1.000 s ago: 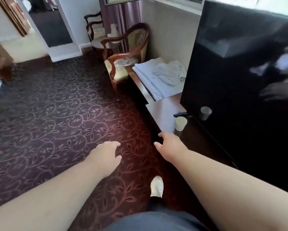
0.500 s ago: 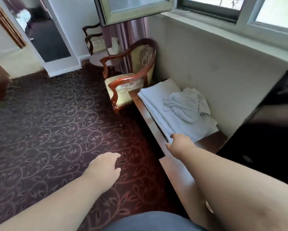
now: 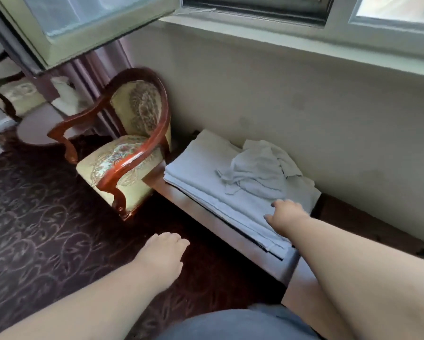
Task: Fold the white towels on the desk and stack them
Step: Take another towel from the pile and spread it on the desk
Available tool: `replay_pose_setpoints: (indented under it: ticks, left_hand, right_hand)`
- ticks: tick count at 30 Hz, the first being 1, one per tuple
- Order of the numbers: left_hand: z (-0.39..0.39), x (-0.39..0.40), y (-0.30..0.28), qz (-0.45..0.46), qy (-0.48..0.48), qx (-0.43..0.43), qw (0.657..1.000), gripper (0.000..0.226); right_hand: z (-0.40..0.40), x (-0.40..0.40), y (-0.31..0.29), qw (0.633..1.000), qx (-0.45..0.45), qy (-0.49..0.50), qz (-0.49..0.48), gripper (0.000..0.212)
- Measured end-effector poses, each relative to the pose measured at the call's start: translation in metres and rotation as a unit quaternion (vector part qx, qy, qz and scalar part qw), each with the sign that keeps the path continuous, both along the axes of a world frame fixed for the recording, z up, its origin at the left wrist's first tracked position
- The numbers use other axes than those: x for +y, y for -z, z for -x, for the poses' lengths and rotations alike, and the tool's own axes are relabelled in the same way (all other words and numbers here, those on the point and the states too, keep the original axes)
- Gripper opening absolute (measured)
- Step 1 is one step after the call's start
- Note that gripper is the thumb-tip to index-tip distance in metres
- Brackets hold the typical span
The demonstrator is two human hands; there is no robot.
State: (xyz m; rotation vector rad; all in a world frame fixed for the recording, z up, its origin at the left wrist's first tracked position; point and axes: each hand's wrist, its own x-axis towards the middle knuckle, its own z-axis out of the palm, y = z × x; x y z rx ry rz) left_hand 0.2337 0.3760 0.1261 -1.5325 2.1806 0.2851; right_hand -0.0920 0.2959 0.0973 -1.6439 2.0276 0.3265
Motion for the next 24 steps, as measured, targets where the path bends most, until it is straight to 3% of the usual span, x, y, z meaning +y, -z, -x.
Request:
replay_pose_setpoints:
  ticks: [5, 10, 14, 20, 24]
  left_hand:
    - [0.0, -0.093, 0.004, -0.037, 0.047, 0.025, 0.998, 0.06]
    - [0.018, -0.164, 0.025, -0.062, 0.089, 0.026, 0.994, 0.06]
    - [0.024, -0.21, 0.043, -0.079, 0.077, 0.042, 0.993, 0.061]
    - [0.027, -0.267, 0.086, -0.158, 0.003, 0.089, 0.983, 0.082]
    - [0.04, -0.317, 0.123, -0.168, 0.018, 0.086, 0.982, 0.082]
  right_hand:
    - [-0.037, -0.021, 0.02, 0.998, -0.057, 0.022, -0.02, 0.058]
    - [-0.027, -0.09, 0.038, 0.996, -0.054, 0.051, -0.041, 0.064]
    - [-0.027, -0.161, 0.054, 0.994, -0.069, 0.081, -0.031, 0.07]
    - [-0.06, -0.236, 0.098, 0.991, -0.075, 0.107, -0.027, 0.076]
    - [-0.079, -0.269, 0.133, 0.984, -0.08, 0.159, 0.007, 0.094]
